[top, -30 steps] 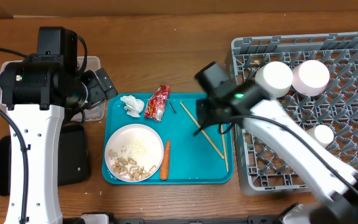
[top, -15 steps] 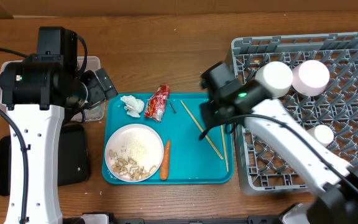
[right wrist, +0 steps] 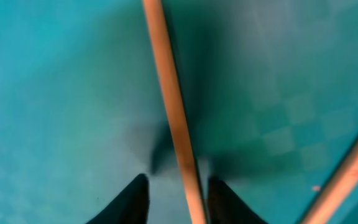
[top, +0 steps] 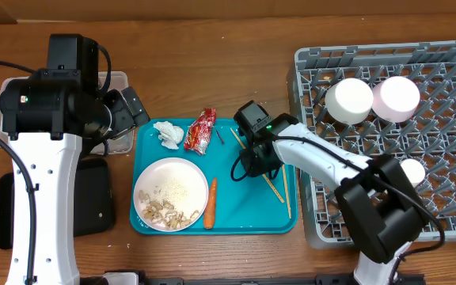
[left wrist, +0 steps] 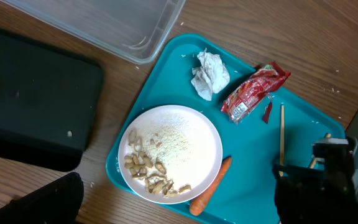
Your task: Sort waste into correct bins and load items into the dishwasher
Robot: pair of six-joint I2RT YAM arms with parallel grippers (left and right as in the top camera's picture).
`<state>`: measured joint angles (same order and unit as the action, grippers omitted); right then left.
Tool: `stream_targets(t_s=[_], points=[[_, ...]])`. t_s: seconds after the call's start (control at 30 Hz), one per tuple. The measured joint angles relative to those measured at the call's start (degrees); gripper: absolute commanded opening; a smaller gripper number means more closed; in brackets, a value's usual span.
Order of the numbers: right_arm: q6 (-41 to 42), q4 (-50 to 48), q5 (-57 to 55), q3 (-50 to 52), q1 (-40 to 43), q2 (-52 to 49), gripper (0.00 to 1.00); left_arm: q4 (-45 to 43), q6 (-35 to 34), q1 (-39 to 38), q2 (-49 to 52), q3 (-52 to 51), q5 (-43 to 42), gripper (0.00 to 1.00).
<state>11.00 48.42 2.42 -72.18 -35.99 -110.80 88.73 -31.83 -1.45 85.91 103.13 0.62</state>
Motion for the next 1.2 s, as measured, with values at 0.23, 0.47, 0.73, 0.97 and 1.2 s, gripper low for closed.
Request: stream_targets(t_s=[0.23,0.47,0.73,0.97,1.2], points=[[-0.3,0.6,0.5,-0.1,0.0,-0.9,0.04,0.0,0.0,0.0,0.0,0.0,0.0,1.0],[-0.3,7.5,0.3,-0.9,0.0,-0.1,0.04,0.0,0.0,0.0,0.0,0.0,0.0,1.0],[-0.3,12.7,-0.5,-7.2,1.1,14.5,0.04,0.0,0.0,0.0,0.0,0.0,0.0,1.0],[-1.3,13.2,-5.4,-9.0,10.9,26.9,0.04,0.0,0.0,0.0,0.0,0.0,0.0,1.0],[-7.0,12.5,-7.1,-7.6,18.4,22.2,0.04,0.0,0.0,0.0,0.0,0.0,0.0,1.0]])
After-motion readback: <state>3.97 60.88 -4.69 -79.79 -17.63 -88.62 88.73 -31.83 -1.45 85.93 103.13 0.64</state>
